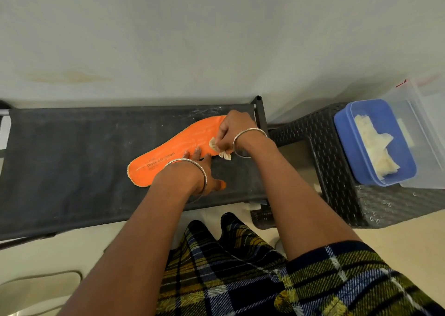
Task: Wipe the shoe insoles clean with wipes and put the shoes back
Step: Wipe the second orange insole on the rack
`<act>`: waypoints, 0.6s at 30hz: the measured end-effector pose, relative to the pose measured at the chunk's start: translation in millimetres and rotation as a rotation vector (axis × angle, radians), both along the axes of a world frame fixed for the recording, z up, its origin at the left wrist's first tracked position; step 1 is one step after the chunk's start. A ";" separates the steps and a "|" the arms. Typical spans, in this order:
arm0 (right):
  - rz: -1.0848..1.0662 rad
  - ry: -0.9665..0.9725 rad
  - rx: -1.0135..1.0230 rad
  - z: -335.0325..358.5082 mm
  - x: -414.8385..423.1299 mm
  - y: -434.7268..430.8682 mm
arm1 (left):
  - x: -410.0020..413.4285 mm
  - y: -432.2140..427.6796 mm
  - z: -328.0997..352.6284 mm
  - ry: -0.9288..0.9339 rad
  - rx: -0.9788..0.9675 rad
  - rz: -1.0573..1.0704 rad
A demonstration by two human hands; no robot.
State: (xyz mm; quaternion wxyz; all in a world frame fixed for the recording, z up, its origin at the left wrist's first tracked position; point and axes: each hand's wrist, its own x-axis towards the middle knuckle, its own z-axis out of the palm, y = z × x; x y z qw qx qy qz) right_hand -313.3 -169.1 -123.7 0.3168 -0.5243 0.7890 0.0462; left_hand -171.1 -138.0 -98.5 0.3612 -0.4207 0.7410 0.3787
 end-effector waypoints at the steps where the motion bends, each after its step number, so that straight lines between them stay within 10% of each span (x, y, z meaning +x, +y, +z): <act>1: 0.010 -0.006 0.003 0.1 1.3 0.4 | 0.3 -0.2 -0.4 0.000 -0.002 0.003; 6: -0.135 0.049 -0.274 3.3 -6.3 2.2 | 0.2 0.2 0.0 0.002 -0.008 0.000; 12: 0.070 -0.073 0.007 6.8 -2.3 4.8 | -0.6 0.3 -0.8 -0.002 -0.003 0.010; 18: -0.168 0.010 -0.335 -2.0 -11.1 7.9 | 0.9 -0.7 -0.9 0.005 -0.003 0.017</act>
